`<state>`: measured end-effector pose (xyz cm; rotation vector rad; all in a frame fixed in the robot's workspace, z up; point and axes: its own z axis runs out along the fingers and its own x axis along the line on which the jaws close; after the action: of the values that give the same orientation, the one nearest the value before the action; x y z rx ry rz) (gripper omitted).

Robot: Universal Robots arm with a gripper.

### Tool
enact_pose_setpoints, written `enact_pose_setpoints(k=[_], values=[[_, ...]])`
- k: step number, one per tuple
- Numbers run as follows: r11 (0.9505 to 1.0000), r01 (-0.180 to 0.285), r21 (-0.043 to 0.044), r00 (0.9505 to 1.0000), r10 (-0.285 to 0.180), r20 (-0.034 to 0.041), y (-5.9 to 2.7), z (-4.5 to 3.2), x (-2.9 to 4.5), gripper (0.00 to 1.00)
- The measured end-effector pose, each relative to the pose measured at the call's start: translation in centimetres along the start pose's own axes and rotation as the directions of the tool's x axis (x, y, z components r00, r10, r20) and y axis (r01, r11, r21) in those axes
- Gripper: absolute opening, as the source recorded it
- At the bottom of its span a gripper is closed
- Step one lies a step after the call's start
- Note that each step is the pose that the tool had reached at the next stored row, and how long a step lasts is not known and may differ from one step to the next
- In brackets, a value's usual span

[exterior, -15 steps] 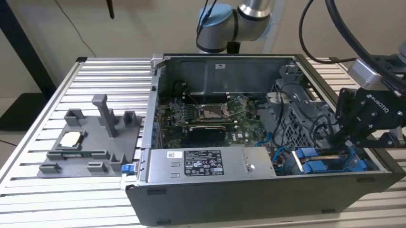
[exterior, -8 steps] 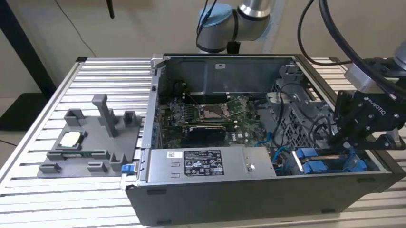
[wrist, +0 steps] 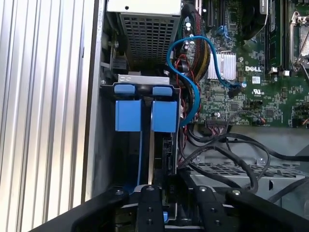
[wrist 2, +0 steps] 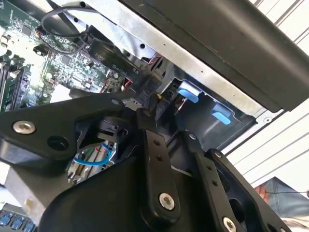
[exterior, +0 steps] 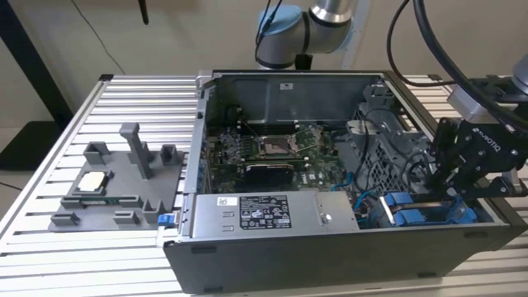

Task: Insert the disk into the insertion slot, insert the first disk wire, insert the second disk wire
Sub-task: 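Insert the first disk wire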

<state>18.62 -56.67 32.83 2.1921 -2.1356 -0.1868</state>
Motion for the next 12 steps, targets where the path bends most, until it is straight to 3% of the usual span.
enact_pose_setpoints(k=[5, 12], values=[[1.0000, 0.000, 0.0000, 1.0000, 0.000, -0.0006, 0.28, -1.95, -0.06, 0.27], [1.0000, 0.000, 0.0000, 1.0000, 0.000, -0.0008, 0.50, -3.58, -0.12, 0.27]])
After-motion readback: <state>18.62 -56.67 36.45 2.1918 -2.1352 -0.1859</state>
